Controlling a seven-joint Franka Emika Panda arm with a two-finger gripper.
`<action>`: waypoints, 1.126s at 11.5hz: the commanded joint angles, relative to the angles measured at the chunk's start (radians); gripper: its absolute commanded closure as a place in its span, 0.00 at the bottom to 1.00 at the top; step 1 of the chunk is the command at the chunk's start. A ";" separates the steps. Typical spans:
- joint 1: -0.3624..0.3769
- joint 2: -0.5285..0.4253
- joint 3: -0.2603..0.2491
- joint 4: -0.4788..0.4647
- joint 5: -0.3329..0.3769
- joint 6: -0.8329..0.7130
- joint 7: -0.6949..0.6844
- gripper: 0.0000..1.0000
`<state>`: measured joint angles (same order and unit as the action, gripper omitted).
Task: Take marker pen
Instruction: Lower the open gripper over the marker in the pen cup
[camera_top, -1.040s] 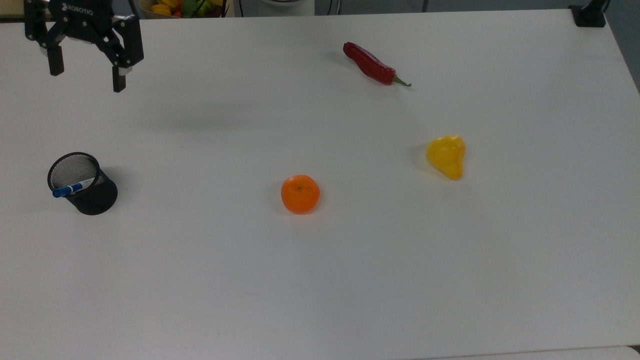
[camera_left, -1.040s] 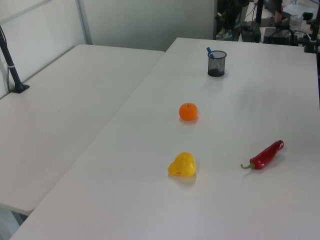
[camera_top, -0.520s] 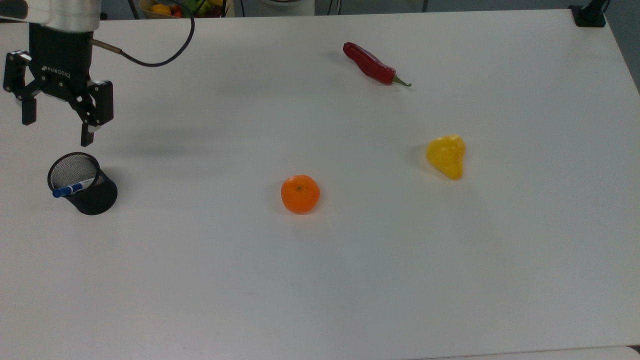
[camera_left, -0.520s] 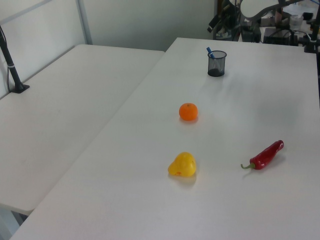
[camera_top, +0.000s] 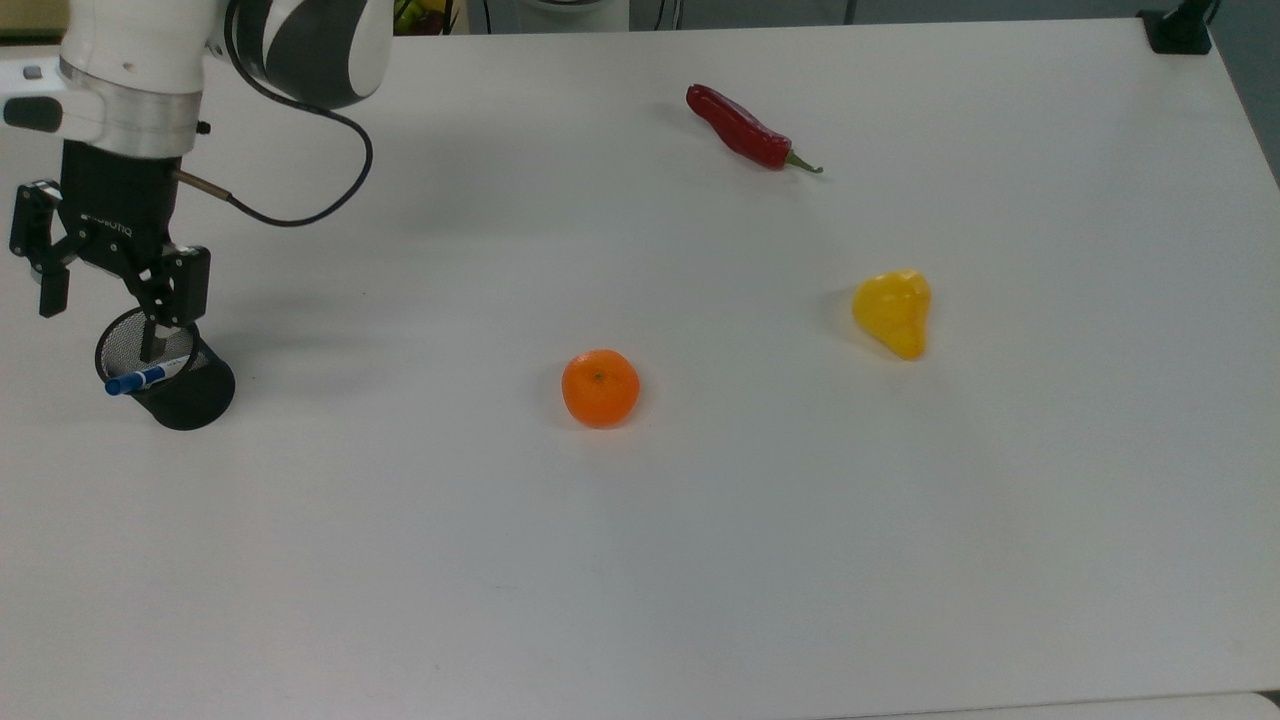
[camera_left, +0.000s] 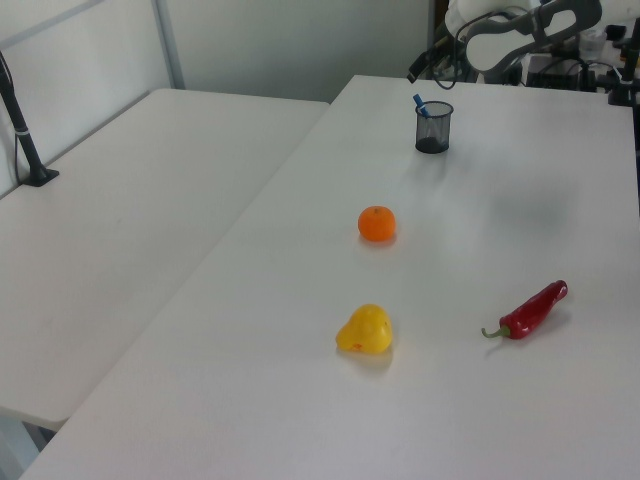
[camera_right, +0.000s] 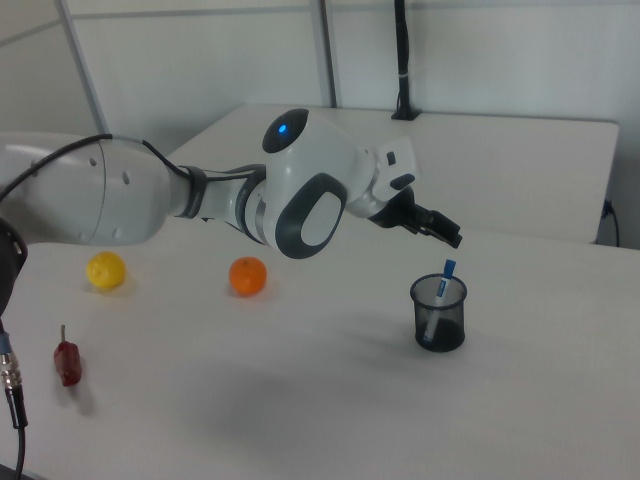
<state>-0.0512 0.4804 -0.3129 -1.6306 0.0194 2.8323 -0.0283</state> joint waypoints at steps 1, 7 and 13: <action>-0.001 0.064 -0.003 0.038 -0.006 0.027 0.021 0.18; -0.013 0.106 -0.002 0.038 -0.015 0.076 0.018 0.37; -0.024 0.158 -0.002 0.078 -0.019 0.078 0.004 0.50</action>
<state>-0.0678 0.6025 -0.3129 -1.5866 0.0191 2.8898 -0.0277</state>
